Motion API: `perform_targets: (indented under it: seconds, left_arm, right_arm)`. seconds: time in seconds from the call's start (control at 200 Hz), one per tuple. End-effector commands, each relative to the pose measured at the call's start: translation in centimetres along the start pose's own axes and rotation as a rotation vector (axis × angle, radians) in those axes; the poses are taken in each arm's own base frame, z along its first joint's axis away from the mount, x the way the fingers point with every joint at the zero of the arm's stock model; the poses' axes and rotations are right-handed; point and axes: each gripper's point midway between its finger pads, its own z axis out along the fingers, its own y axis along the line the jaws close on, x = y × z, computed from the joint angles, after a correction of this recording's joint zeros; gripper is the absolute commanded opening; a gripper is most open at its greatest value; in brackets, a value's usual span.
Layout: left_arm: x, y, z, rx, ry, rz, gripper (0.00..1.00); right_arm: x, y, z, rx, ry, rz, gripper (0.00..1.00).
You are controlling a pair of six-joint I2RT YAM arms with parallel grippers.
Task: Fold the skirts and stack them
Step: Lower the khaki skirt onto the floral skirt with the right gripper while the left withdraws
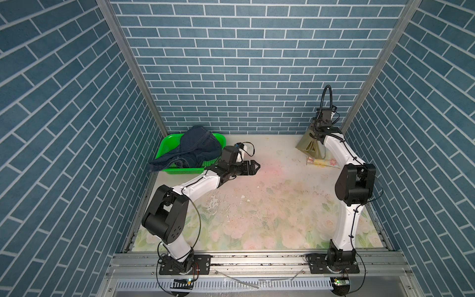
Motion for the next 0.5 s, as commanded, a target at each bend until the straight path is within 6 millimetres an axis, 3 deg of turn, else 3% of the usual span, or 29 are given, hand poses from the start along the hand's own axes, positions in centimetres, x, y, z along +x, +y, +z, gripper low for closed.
perform_targets:
  seconds: [0.0,0.18,0.495]
  left_arm:
    - [-0.8,-0.9,0.2,0.026,-0.014,0.009,0.88]
    - [-0.6,-1.0,0.4,0.028,-0.006,0.009,0.88]
    - [-0.1,-1.3,0.7,0.027,0.006,0.012,0.88]
  right_arm:
    - [-3.3,-1.2,-0.4,0.031,-0.096,0.145,0.0]
    - [-2.0,-5.9,-0.2,0.111,-0.124,0.282,0.0]
    - [3.5,-14.1,1.5,0.227,-0.044,0.401,0.0]
